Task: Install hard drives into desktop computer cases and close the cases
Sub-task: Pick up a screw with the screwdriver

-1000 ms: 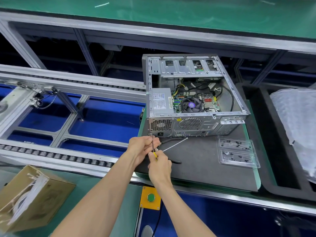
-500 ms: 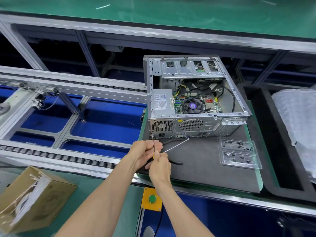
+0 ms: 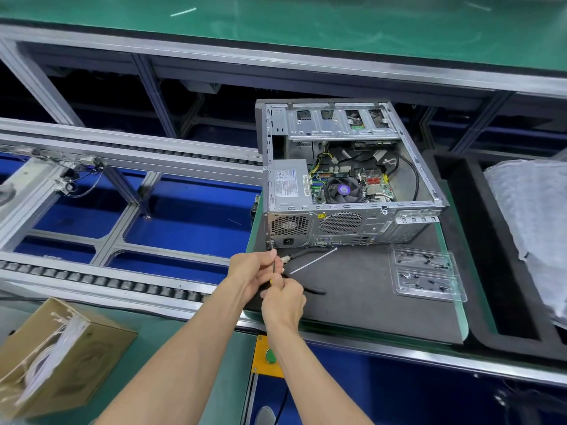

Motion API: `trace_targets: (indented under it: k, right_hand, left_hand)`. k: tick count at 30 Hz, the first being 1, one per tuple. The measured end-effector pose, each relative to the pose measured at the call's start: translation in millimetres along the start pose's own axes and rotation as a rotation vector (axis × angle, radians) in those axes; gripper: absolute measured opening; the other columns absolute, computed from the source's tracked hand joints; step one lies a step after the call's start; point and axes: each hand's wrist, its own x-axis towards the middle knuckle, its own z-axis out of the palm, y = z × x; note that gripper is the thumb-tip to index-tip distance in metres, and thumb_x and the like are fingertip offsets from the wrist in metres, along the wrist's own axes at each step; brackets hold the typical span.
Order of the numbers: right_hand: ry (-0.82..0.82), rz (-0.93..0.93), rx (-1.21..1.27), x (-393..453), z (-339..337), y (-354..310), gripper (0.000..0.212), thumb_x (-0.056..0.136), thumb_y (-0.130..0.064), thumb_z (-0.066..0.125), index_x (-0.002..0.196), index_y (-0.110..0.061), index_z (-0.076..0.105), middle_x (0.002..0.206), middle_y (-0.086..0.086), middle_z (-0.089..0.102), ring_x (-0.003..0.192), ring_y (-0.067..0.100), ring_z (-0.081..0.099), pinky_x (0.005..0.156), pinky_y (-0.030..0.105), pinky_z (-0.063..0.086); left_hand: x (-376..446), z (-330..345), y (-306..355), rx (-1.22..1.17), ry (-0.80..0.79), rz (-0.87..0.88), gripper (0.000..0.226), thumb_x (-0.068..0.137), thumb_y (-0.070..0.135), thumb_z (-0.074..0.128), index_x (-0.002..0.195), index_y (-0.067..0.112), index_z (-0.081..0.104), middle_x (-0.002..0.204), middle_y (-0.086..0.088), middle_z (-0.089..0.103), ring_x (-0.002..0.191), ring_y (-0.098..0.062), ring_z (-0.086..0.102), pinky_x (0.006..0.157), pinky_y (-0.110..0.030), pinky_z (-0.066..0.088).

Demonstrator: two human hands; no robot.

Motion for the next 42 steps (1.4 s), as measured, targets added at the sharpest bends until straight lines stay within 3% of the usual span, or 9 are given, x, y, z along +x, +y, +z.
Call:
trace_targets:
  k: [6,12,17,21,24,28,35,39,42]
  right_hand:
    - [-0.022,0.107,0.283,3,-7,-7,0.047,0.102,-0.047,0.041,0.081,-0.013,0.065,0.068,0.004,0.071,0.089,0.034,0.068,0.086,0.052,0.056]
    - [0.062,-0.007,0.214,9,-5,4,0.024,0.080,-0.040,0.075,0.087,-0.018,0.065,0.082,-0.002,0.065,0.094,0.026,0.061,0.083,0.044,0.053]
    - [0.051,0.059,0.121,8,-2,8,0.033,0.098,-0.047,0.053,0.088,-0.020,0.069,0.096,0.006,0.069,0.096,0.028,0.063,0.087,0.043,0.052]
    - [-0.051,0.120,0.246,9,-4,2,0.049,0.102,-0.052,0.042,0.084,-0.013,0.066,0.077,0.005,0.071,0.075,0.023,0.062,0.073,0.039,0.052]
    - [-0.065,0.167,0.342,6,-6,-3,0.056,0.099,-0.057,0.044,0.075,-0.011,0.065,0.056,0.003,0.066,0.056,0.020,0.056,0.054,0.034,0.046]
    - [0.017,0.085,0.270,9,-6,3,0.030,0.083,-0.048,0.068,0.083,-0.019,0.063,0.084,0.003,0.068,0.089,0.029,0.066,0.082,0.047,0.057]
    - [0.074,0.031,0.178,5,-7,4,0.040,0.099,-0.042,0.055,0.068,-0.020,0.063,0.077,0.000,0.070,0.083,0.025,0.064,0.076,0.038,0.050]
    - [-0.042,0.164,0.339,8,-8,0,0.042,0.103,-0.039,0.045,0.084,-0.009,0.068,0.073,0.007,0.070,0.069,0.025,0.061,0.065,0.040,0.050]
    - [-0.012,0.104,0.354,9,-10,4,0.027,0.092,-0.038,0.063,0.083,-0.012,0.066,0.075,0.005,0.070,0.072,0.022,0.063,0.068,0.037,0.050]
  left_hand:
    - [-4,1,1,0.026,-0.107,-0.073,0.022,0.096,-0.011,0.046,0.096,-0.010,0.068,0.077,-0.017,0.073,0.060,-0.020,0.070,0.053,-0.028,0.058]
    - [1,2,4,0.063,-0.015,-0.043,0.004,0.089,-0.009,0.065,0.088,-0.011,0.068,0.071,-0.020,0.072,0.060,-0.026,0.072,0.052,-0.031,0.059]
    - [2,-3,-5,0.068,-0.020,0.006,0.011,0.084,0.003,0.077,0.089,-0.007,0.073,0.079,-0.020,0.075,0.068,-0.024,0.074,0.056,-0.028,0.060]
    - [-3,-4,-7,0.004,-0.144,-0.041,0.021,0.099,0.000,0.052,0.090,-0.006,0.070,0.090,-0.016,0.072,0.072,-0.022,0.065,0.051,-0.025,0.051]
    - [-8,3,-3,-0.003,-0.147,-0.078,0.027,0.098,-0.007,0.044,0.080,-0.004,0.064,0.079,-0.015,0.063,0.059,-0.018,0.059,0.042,-0.022,0.048]
    - [-7,8,2,0.030,-0.051,-0.050,0.021,0.093,-0.014,0.052,0.076,-0.010,0.063,0.070,-0.019,0.062,0.048,-0.021,0.063,0.046,-0.027,0.055]
    - [-6,4,1,0.071,0.006,-0.030,0.010,0.083,-0.001,0.077,0.086,-0.008,0.071,0.070,-0.018,0.073,0.057,-0.021,0.072,0.049,-0.028,0.058]
    - [-11,2,-2,0.021,-0.113,-0.042,0.018,0.098,0.003,0.058,0.088,-0.006,0.069,0.078,-0.017,0.072,0.061,-0.021,0.069,0.056,-0.033,0.054]
    - [-11,7,0,-0.042,-0.112,-0.068,0.026,0.098,-0.010,0.046,0.079,-0.010,0.064,0.075,-0.021,0.067,0.058,-0.024,0.067,0.052,-0.029,0.056]
